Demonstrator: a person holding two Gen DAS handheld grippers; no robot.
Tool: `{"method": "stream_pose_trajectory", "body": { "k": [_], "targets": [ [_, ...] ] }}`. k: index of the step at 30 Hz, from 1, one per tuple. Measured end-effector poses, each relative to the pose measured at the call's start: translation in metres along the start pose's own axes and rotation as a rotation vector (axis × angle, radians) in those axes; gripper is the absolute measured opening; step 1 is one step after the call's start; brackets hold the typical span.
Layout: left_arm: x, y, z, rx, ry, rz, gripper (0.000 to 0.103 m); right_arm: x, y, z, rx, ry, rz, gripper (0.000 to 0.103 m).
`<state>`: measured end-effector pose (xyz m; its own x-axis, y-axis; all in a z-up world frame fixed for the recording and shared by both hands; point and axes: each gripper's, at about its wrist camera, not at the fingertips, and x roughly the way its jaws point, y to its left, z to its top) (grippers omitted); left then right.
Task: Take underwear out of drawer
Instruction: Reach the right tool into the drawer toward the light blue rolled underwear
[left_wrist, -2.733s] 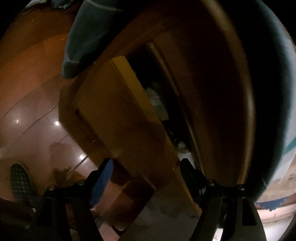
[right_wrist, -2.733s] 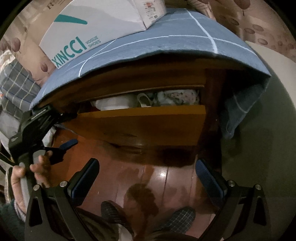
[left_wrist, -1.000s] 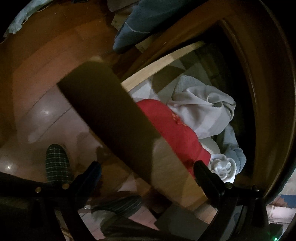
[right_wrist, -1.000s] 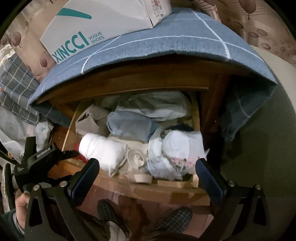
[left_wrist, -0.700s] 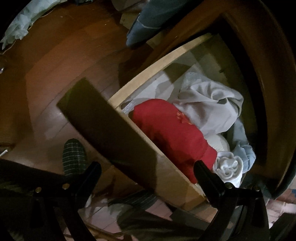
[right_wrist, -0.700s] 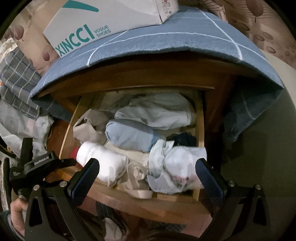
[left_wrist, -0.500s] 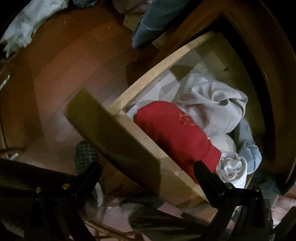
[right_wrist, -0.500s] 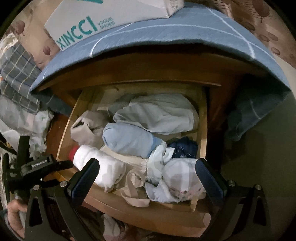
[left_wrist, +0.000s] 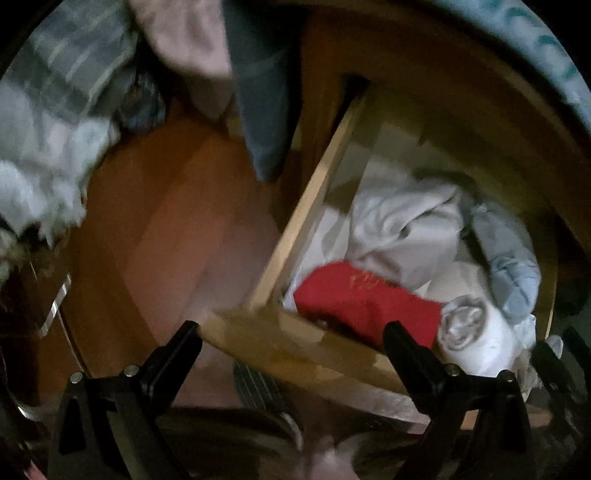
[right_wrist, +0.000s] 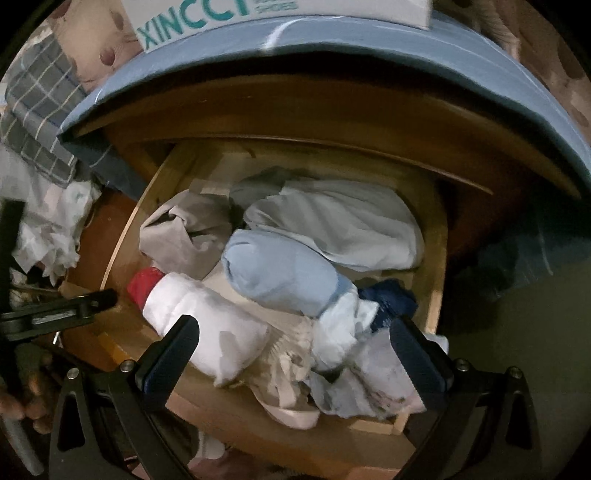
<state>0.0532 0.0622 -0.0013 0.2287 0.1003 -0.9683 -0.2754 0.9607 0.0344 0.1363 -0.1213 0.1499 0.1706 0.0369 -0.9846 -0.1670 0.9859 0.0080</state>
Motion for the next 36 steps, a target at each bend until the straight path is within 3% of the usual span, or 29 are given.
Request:
{"method": "stream_pose_trajectory", "body": {
  "k": [5, 9, 19, 24, 32, 36],
  "targets": [
    [-0.036, -0.01, 0.005, 0.179, -0.169, -0.025, 0.1, 0.012, 0.016, 0.009, -0.032, 0.002, -0.059, 0.096],
    [-0.038, -0.012, 0.012, 0.239, -0.223, -0.071, 0.1, 0.022, 0.021, 0.015, -0.042, 0.017, -0.099, 0.092],
    [-0.026, -0.019, 0.012, 0.296, -0.219, -0.177, 0.1, 0.048, 0.029, 0.028, -0.087, 0.073, -0.186, 0.082],
    [-0.022, -0.023, 0.011, 0.31, -0.207, -0.196, 0.1, 0.06, 0.028, 0.032, -0.085, 0.099, -0.205, 0.079],
    [-0.02, -0.029, 0.009, 0.341, -0.181, -0.298, 0.1, 0.062, 0.023, 0.032, -0.043, 0.105, -0.164, 0.068],
    [-0.021, -0.037, 0.005, 0.39, -0.179, -0.314, 0.1, 0.057, 0.019, 0.028, -0.032, 0.09, -0.137, 0.06]
  ]
}}
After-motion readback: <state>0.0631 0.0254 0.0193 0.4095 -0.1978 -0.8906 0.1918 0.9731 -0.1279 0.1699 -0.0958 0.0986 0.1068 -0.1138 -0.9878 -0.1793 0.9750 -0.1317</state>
